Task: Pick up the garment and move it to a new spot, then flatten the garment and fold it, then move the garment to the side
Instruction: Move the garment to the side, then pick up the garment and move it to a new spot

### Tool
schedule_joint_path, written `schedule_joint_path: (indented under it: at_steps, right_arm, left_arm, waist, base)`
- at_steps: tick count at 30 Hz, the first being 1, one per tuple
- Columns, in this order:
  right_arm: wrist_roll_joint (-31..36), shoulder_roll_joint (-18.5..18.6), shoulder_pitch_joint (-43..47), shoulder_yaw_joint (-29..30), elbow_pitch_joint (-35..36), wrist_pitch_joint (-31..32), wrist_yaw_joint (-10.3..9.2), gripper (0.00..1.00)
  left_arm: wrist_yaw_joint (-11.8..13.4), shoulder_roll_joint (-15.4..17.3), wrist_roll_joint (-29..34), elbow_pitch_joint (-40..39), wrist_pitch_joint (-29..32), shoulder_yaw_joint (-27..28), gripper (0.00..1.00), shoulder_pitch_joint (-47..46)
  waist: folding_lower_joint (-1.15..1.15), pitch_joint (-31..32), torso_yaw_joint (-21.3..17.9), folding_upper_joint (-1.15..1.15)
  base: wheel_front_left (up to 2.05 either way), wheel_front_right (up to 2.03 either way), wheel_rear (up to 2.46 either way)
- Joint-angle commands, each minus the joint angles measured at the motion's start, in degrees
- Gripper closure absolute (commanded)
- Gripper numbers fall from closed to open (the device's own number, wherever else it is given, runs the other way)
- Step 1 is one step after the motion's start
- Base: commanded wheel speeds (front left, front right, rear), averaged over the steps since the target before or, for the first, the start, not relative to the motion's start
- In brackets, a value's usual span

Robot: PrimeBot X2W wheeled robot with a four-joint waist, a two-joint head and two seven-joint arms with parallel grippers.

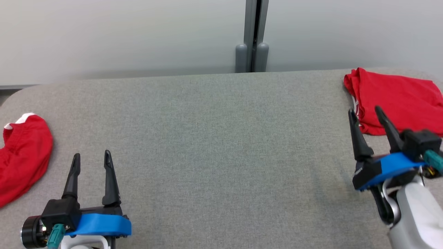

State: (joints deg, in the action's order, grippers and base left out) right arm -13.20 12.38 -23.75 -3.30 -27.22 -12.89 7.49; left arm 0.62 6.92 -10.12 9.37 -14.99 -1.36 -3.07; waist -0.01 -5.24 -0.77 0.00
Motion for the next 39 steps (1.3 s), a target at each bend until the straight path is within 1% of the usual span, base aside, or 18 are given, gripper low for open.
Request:
schedule_joint_path:
  at_steps: [1,10,15,18,19,27,39]
  right_arm:
    - [0.3,-0.8,3.3,1.2,2.1,0.8,0.01,0.00]
    - [2.6,-5.3,16.2,7.3,15.2,6.2,0.01,0.00]
    - [4.1,-7.4,21.1,8.9,21.2,8.5,0.01,0.00]
    - [4.3,-8.1,22.5,9.0,23.1,9.3,0.01,0.00]
    - [4.6,-8.6,23.7,9.0,24.8,10.1,0.01,0.00]
    - [4.7,-9.4,26.3,8.9,28.4,11.9,0.01,0.00]
    - [3.9,-9.5,27.0,9.4,29.0,12.6,0.01,0.00]
  left_arm:
    - [-0.1,0.1,-0.4,0.3,-0.2,-0.3,0.00,0.7]
    - [0.2,0.5,-0.5,0.1,1.7,-1.1,0.00,2.4]
    - [0.3,0.7,-0.4,-0.4,2.6,-1.9,0.00,2.9]
    - [0.4,0.8,-0.3,-0.7,2.8,-2.0,0.00,3.1]
    - [0.5,1.0,-0.4,-0.8,3.0,-2.1,0.00,3.2]
    - [0.9,1.4,-0.2,-1.3,3.7,-2.4,0.00,3.3]
    - [1.5,1.8,-0.8,-2.4,4.3,-2.8,0.00,3.5]
  waist:
    - [0.01,0.7,-0.2,0.00]
    - [0.01,2.4,-0.4,0.00]
    - [0.01,2.7,-0.2,0.00]
    - [0.01,2.7,0.0,0.00]
    - [0.01,2.8,0.1,0.00]
    - [0.01,3.1,0.6,0.00]
    - [0.01,2.9,1.7,0.00]
  base:
    - [0.00,0.00,0.00]
    - [0.00,0.00,0.00]
    - [0.00,0.00,0.00]
    - [0.00,0.00,0.00]
    - [0.00,0.00,0.00]
    - [0.00,0.00,0.00]
    - [0.00,0.00,0.00]
